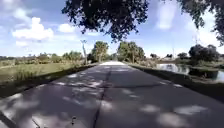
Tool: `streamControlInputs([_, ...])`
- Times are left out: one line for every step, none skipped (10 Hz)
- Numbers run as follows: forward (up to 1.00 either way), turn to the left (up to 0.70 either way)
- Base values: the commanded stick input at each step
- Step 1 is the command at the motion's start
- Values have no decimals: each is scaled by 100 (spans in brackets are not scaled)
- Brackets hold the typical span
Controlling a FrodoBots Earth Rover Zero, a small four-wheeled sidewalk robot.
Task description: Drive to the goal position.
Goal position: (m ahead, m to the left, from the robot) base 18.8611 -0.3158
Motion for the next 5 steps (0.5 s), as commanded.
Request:
streamControlInputs([85,0])
streamControlInputs([85,0])
streamControlInputs([85,0])
streamControlInputs([85,0])
streamControlInputs([85,0])
